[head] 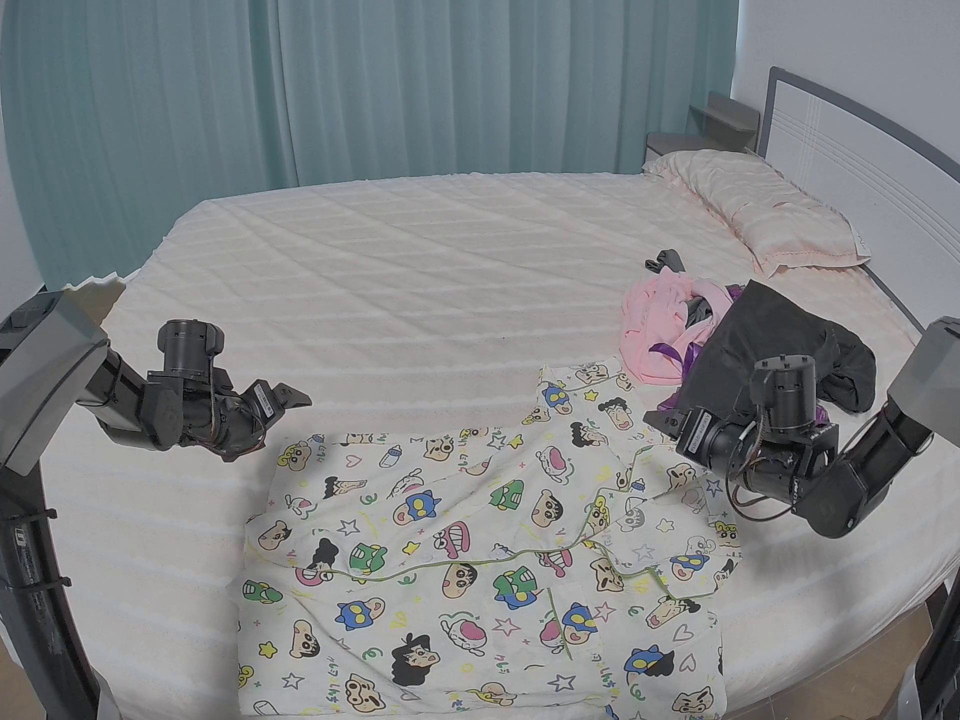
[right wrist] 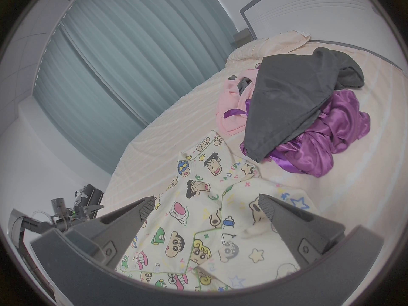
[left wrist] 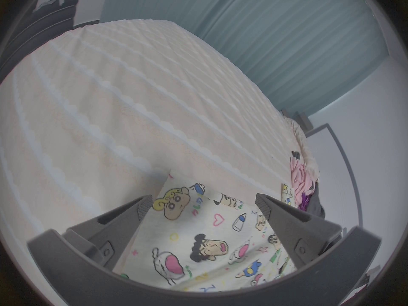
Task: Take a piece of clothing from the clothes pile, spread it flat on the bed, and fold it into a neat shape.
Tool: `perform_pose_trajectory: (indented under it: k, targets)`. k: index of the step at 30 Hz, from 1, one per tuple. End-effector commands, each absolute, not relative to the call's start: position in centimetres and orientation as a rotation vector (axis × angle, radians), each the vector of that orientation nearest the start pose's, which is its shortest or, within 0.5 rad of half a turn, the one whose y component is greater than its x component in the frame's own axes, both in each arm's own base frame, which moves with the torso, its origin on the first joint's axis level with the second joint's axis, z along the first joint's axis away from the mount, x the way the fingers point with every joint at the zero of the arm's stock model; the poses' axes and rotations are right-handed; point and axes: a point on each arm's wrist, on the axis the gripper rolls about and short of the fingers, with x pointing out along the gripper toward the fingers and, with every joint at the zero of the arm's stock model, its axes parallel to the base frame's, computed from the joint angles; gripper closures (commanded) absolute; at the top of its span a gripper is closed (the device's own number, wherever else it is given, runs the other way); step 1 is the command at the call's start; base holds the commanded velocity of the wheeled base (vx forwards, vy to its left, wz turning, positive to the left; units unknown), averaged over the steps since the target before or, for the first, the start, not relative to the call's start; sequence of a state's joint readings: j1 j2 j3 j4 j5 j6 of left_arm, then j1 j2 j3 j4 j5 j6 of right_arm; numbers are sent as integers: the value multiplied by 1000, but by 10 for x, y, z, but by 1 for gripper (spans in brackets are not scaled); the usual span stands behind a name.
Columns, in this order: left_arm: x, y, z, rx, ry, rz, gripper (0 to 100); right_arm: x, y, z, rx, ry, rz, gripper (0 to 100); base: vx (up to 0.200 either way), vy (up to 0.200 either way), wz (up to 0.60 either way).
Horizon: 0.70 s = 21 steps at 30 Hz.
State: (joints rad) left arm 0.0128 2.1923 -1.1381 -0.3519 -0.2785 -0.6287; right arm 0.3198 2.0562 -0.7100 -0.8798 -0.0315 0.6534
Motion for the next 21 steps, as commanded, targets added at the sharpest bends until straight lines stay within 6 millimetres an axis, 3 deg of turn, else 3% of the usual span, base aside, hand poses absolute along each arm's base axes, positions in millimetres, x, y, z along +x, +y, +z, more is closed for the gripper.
perform_pose_trajectory:
  k: [1,9,20,21]
  targets:
    - [427,3,32,-643,804,-40,0,298,98,68,561,516,134,0,0,0,0]
    - [444,1,19,-618,796,-56,0,291,97,63,565,517,135,0,0,0,0]
    - [444,-3,16,-612,807,-81,0,292,103,63,581,523,162,0,0,0,0]
    - [444,-3,16,-612,809,-80,100,292,103,63,590,526,159,0,0,0,0]
